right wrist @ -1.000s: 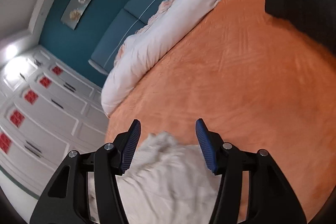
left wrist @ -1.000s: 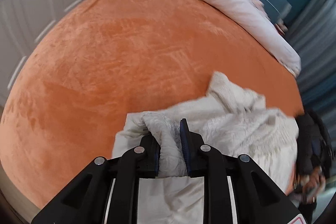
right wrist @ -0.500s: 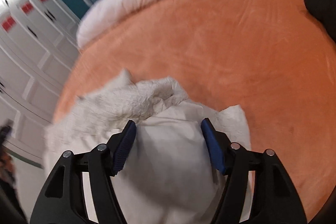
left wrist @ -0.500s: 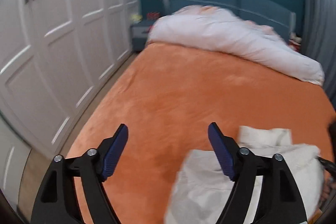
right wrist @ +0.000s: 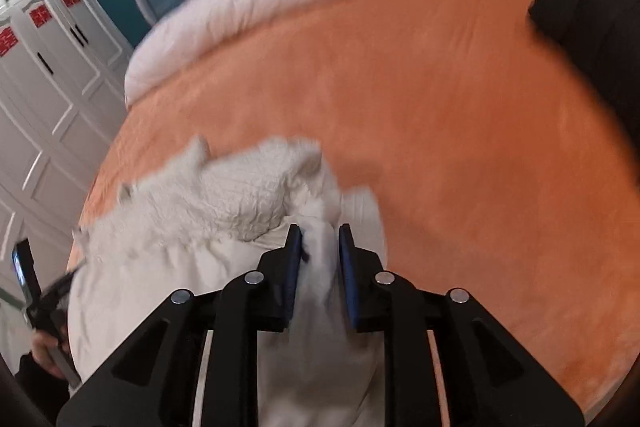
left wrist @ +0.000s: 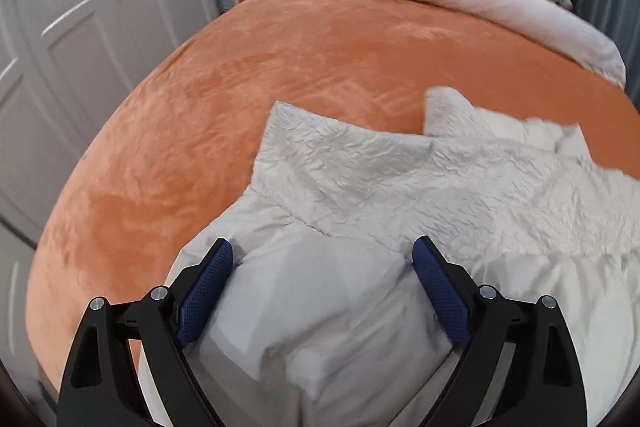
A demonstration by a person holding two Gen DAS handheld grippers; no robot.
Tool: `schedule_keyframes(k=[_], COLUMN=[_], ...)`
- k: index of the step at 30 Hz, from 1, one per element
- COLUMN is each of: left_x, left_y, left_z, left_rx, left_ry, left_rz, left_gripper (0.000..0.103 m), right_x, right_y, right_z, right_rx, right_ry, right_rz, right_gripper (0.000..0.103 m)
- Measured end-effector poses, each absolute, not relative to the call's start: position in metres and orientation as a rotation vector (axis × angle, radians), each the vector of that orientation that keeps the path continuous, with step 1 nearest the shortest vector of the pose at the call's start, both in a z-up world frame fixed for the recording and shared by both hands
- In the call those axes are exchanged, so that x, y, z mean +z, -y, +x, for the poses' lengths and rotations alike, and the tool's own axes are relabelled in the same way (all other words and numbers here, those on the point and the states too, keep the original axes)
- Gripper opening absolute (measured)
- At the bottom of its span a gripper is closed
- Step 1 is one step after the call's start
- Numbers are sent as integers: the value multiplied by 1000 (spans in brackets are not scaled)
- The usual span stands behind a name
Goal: Fold large clothes
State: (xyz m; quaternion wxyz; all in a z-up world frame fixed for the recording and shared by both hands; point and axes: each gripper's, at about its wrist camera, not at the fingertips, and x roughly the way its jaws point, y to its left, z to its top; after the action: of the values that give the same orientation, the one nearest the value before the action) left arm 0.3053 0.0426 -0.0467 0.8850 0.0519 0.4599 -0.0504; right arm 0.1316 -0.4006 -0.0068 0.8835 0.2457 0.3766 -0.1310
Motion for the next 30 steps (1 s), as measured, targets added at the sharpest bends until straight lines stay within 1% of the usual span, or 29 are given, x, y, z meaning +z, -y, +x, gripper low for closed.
schedule_keyframes(k=[2, 3, 4, 5, 7, 9, 14, 16, 19, 22, 30], left_x=[-36, -24, -14, -8, -5, -13, -44, -57, -80, -95, -113], left_y=[-48, -51, -55, -55, -55, -52, -51, -55, -60, -67, -63], left_z=[301, 300, 296, 298, 307, 321, 356, 367, 377, 380, 379], left_rx=[-91, -80, -71, -68, -68, -52, 12, 36, 63, 63, 82], left_ry=[-950, -918, -879, -864, -880, -925, -988, -1001, -1021, -1020, -982], left_rz=[99, 93, 80, 73, 52, 50, 35, 18, -6, -92, -108], left_gripper=[90, 90, 90, 90, 91, 91, 92, 92, 98, 98, 98], right_x=[16, 18, 18, 13, -3, -16, -27, -46, -79, -91, -108], right_y=[395, 392, 386, 380, 371, 366, 379, 383, 384, 386, 381], right_z=[129, 129, 132, 142, 162, 181, 220, 241, 251, 248, 250], right_rx=[-255, -244, -215, -189, -207, -227, -253, -275, -280, -281, -309], right_ry=[-723, -726, -747, -790, -871, -901, -898, -941, -985, -951, -889], right_rz=[473, 465, 456, 429, 349, 307, 383, 391, 423, 455, 436], right_gripper=[18, 16, 14, 10, 10, 9, 9, 6, 5, 4, 2])
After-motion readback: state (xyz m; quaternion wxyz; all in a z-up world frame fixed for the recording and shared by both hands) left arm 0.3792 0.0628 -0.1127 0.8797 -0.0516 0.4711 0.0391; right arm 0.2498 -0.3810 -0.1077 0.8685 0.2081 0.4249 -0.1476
